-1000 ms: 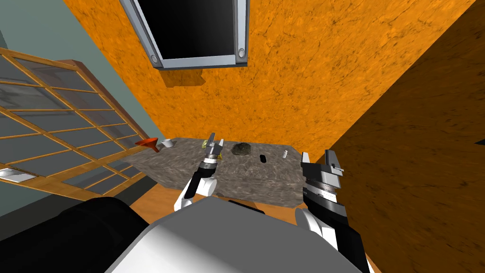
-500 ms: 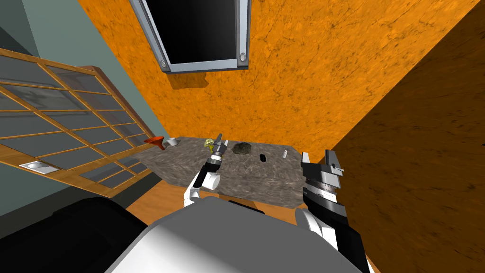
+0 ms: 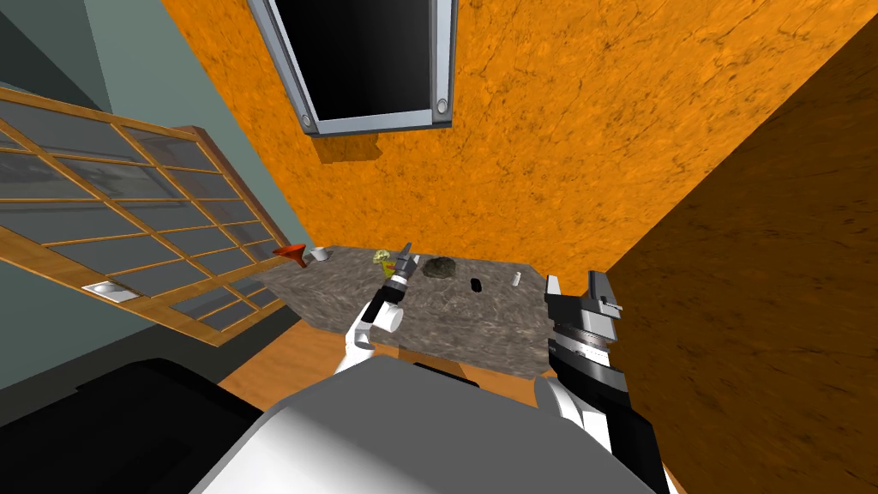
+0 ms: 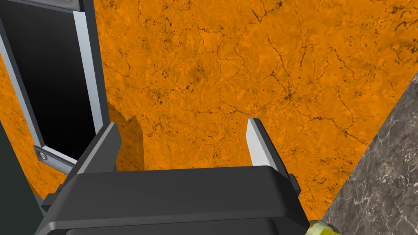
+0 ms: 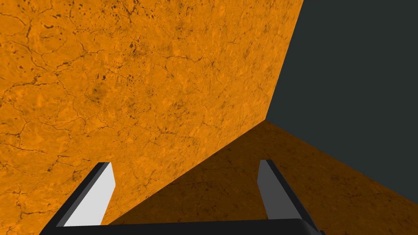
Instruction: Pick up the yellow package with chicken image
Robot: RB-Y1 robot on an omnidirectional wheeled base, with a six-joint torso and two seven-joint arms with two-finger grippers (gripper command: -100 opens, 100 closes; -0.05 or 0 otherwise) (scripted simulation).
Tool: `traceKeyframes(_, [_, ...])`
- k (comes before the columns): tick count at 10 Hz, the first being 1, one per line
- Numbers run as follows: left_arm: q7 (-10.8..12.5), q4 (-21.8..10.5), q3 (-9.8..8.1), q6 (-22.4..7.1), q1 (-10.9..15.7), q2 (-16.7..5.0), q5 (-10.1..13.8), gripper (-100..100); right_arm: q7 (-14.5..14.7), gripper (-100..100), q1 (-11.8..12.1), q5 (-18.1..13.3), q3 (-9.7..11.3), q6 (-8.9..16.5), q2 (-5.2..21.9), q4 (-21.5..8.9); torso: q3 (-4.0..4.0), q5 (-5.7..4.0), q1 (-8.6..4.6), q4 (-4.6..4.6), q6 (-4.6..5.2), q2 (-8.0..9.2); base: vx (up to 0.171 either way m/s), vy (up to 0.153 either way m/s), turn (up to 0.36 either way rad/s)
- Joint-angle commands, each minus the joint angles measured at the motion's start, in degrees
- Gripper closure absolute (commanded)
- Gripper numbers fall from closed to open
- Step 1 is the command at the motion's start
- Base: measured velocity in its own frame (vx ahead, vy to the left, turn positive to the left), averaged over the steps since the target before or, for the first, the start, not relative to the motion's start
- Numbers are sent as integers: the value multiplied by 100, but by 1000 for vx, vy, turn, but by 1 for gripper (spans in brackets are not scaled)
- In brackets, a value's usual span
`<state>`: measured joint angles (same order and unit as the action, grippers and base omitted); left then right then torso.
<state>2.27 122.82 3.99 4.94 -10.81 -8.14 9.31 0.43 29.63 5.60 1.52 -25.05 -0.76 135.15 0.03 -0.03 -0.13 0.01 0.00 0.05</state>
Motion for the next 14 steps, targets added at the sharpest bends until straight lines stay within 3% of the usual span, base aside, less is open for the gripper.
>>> traceKeyframes(1, [-52,-236,31,-241,252,12,26,-100,0,0,0,0,0,0,0,0,0,0,0,0,0,0,-20,-30,33])
traceKeyframes(4, [-153,-793,63,-767,843,-96,239,-100,0,0,0,0,0,0,0,0,-1,0,0,0,1,-3,-21,-34,56])
traceKeyframes(6, [-153,-843,63,-971,920,-96,239,-100,0,0,0,0,0,0,0,0,-1,-1,-1,0,1,-2,-12,-22,19])
traceKeyframes(10, [-257,-1441,96,-1759,1612,-201,468,-100,0,0,0,0,0,0,0,0,-2,0,1,-1,0,-4,-14,-25,52])
traceKeyframes(11, [-257,-1510,96,-1767,1633,-201,468,-100,0,0,0,0,0,0,0,0,-3,0,1,-1,1,-5,-5,-17,2])
traceKeyframes(13, [-308,-1859,113,-2182,2000,-254,588,-100,0,0,0,0,0,0,0,0,-4,0,3,-2,0,-7,-7,-23,51])
traceKeyframes(14, [-308,-1859,113,-2182,2000,-254,588,-100,0,0,0,0,0,0,0,0,-4,0,4,-2,0,-7,-4,-11,-2])
